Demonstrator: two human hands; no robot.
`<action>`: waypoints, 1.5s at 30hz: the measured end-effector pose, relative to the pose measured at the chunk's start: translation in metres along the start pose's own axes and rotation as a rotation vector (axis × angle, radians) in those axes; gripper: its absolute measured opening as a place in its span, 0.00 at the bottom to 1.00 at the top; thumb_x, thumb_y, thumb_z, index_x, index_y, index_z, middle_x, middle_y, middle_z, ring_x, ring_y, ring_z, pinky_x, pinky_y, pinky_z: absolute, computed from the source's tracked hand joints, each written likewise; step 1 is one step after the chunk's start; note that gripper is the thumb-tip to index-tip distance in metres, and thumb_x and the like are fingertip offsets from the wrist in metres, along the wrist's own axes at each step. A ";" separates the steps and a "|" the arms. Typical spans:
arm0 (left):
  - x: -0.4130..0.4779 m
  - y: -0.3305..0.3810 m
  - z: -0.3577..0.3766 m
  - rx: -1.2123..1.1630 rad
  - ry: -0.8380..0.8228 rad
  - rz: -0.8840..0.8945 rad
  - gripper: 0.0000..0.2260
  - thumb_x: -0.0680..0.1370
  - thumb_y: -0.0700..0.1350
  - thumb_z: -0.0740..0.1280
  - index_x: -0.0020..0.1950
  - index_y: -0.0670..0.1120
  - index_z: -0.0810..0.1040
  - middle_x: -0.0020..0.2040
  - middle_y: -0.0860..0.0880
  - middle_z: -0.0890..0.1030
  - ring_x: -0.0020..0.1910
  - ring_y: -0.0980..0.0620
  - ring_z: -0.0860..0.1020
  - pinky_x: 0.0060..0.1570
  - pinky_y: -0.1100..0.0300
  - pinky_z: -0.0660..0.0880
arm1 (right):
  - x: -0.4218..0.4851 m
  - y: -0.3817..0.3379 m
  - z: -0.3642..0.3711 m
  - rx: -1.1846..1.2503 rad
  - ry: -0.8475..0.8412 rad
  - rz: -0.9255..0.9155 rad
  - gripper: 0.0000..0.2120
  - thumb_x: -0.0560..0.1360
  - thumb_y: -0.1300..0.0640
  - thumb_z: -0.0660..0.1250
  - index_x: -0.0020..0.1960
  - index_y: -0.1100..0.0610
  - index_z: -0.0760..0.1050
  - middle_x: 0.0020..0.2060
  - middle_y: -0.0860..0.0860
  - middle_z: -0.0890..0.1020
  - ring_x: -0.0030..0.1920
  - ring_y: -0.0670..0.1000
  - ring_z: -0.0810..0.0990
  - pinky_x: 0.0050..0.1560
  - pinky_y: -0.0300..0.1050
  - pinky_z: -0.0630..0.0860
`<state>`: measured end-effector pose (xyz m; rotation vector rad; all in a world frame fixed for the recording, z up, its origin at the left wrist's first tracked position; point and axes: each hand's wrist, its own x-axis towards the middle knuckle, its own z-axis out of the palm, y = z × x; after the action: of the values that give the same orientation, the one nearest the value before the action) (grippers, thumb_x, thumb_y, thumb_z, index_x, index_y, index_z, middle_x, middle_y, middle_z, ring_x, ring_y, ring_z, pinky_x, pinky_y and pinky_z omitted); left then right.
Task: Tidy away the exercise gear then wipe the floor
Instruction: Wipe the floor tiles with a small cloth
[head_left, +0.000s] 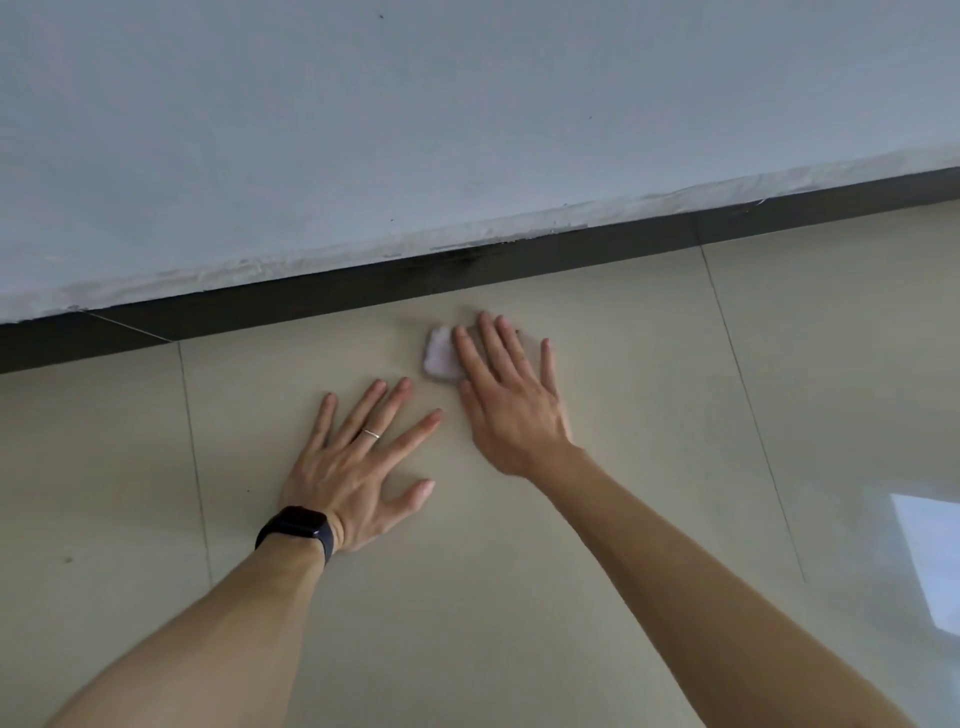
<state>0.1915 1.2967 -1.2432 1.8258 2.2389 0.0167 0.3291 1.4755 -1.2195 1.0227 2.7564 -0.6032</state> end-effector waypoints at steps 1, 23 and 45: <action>0.000 0.000 0.000 -0.002 -0.004 0.003 0.33 0.75 0.68 0.56 0.79 0.63 0.52 0.82 0.51 0.49 0.80 0.48 0.51 0.74 0.35 0.51 | -0.001 0.005 0.002 -0.058 -0.028 -0.138 0.26 0.84 0.47 0.46 0.81 0.46 0.45 0.81 0.47 0.46 0.79 0.47 0.41 0.77 0.61 0.38; -0.001 -0.001 0.001 0.054 -0.024 0.012 0.33 0.76 0.68 0.51 0.80 0.62 0.48 0.82 0.51 0.44 0.81 0.48 0.45 0.75 0.36 0.47 | -0.025 0.086 -0.018 0.154 0.221 0.684 0.26 0.85 0.49 0.45 0.81 0.50 0.47 0.81 0.48 0.48 0.80 0.48 0.42 0.76 0.66 0.40; -0.111 0.074 0.029 -0.060 0.034 0.048 0.31 0.79 0.64 0.55 0.81 0.59 0.51 0.82 0.48 0.47 0.80 0.43 0.47 0.73 0.31 0.48 | -0.340 -0.086 0.127 0.037 0.146 0.378 0.31 0.80 0.53 0.61 0.80 0.47 0.54 0.80 0.49 0.54 0.80 0.48 0.50 0.75 0.65 0.52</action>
<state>0.2884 1.2011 -1.2379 1.8603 2.1922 0.1223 0.5303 1.1613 -1.2174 1.6015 2.5681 -0.5393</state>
